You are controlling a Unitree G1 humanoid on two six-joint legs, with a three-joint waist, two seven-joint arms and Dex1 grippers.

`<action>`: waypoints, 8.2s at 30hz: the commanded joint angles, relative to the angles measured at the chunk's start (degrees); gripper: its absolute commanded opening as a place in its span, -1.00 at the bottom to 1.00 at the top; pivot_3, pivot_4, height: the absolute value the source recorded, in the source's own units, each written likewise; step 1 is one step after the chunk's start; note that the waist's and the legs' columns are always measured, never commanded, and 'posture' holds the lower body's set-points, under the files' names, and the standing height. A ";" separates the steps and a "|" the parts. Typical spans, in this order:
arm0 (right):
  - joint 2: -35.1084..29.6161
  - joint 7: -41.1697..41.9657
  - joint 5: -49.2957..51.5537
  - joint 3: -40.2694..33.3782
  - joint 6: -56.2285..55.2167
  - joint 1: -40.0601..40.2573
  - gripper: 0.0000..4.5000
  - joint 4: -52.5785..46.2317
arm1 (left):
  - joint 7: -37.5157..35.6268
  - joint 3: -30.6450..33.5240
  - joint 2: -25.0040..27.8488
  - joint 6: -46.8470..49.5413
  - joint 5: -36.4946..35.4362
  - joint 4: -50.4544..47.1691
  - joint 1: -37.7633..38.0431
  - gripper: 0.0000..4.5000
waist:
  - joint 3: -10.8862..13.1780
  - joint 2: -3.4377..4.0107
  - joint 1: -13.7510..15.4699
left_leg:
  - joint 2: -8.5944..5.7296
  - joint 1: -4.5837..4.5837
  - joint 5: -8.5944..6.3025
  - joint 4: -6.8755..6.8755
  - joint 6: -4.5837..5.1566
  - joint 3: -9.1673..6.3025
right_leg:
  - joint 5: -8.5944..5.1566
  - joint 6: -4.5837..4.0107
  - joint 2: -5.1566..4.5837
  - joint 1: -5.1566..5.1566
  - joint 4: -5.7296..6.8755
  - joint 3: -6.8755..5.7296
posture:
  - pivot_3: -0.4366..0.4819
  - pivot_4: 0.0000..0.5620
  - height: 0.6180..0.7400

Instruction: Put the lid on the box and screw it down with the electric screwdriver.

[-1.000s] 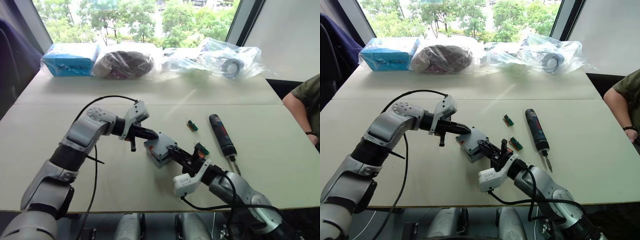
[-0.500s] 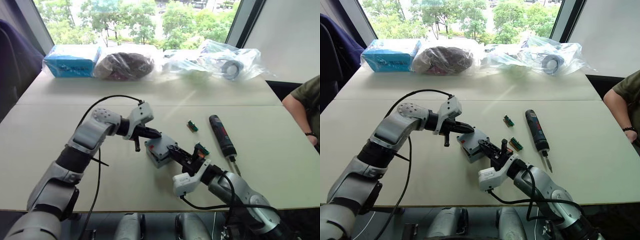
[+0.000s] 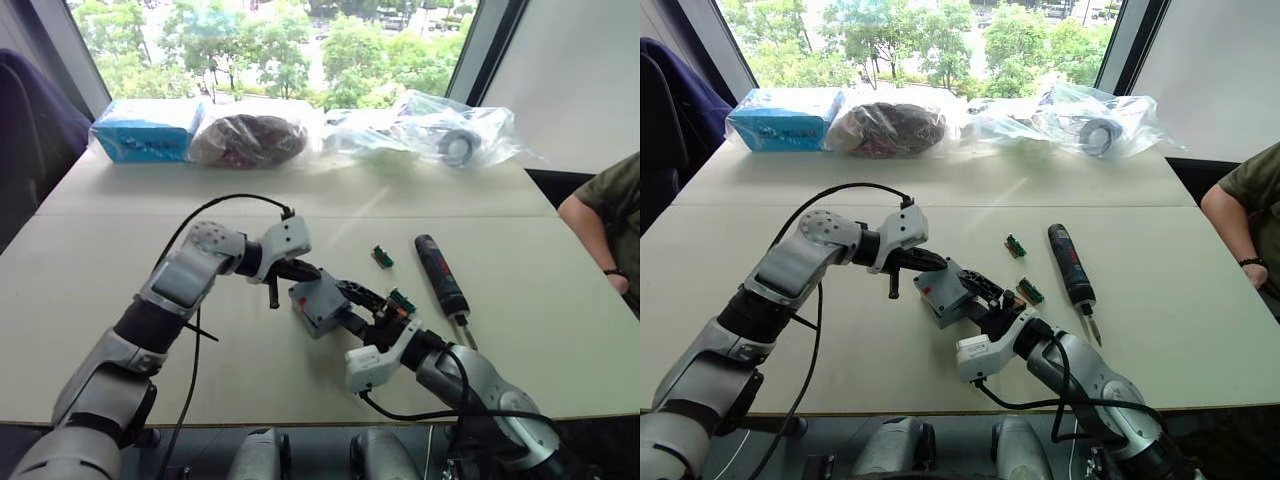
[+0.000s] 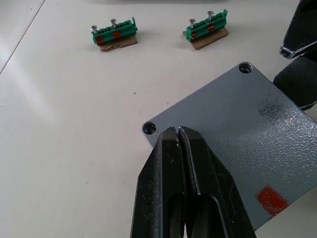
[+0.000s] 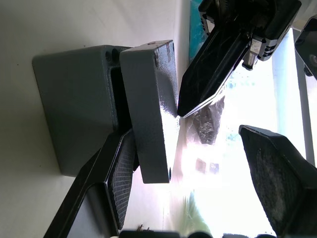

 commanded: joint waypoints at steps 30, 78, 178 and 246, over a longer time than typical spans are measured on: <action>-1.48 1.05 8.09 -6.55 -5.26 5.45 -0.73 -3.39 | -0.58 11.25 -4.35 9.53 -11.09 -3.24 1.49 -1.00 | -0.08 0.14 -0.04 | 0.03 -0.28 -0.05 -0.04 0.08 0.01 | -0.02 -0.04 -0.05 -0.32 0.01 0.01 | -0.05 -0.47 1.00; 0.11 19.94 64.00 -5.05 56.54 -11.13 -0.99 -7.74 | 1.89 7.14 -0.74 15.07 -8.97 -7.27 11.68 -1.00 | 0.32 0.24 1.08 | -0.05 -1.15 -0.04 -0.01 0.06 -0.11 | 0.07 -0.10 -0.24 -1.15 0.04 -0.20 | -0.05 -0.47 1.00; 3.61 5.51 74.00 -26.93 57.13 2.76 -0.97 -7.53 | -4.12 6.89 6.98 7.74 -15.74 -15.85 4.17 -1.00 | 0.60 0.46 1.09 | 0.00 -1.21 -0.04 -0.02 0.06 -0.15 | 0.11 0.01 -0.03 -1.16 -0.01 -0.14 | -0.05 -0.47 1.00; 0.38 18.52 62.82 -8.60 45.91 -19.50 -0.87 1.54 | 5.98 16.38 6.46 14.85 -20.18 -14.01 8.48 -1.00 | 0.74 0.41 0.99 | 0.01 -1.25 -0.03 0.05 0.06 -0.14 | 0.19 0.15 -0.03 -1.21 0.07 -0.16 | -0.05 -0.47 1.00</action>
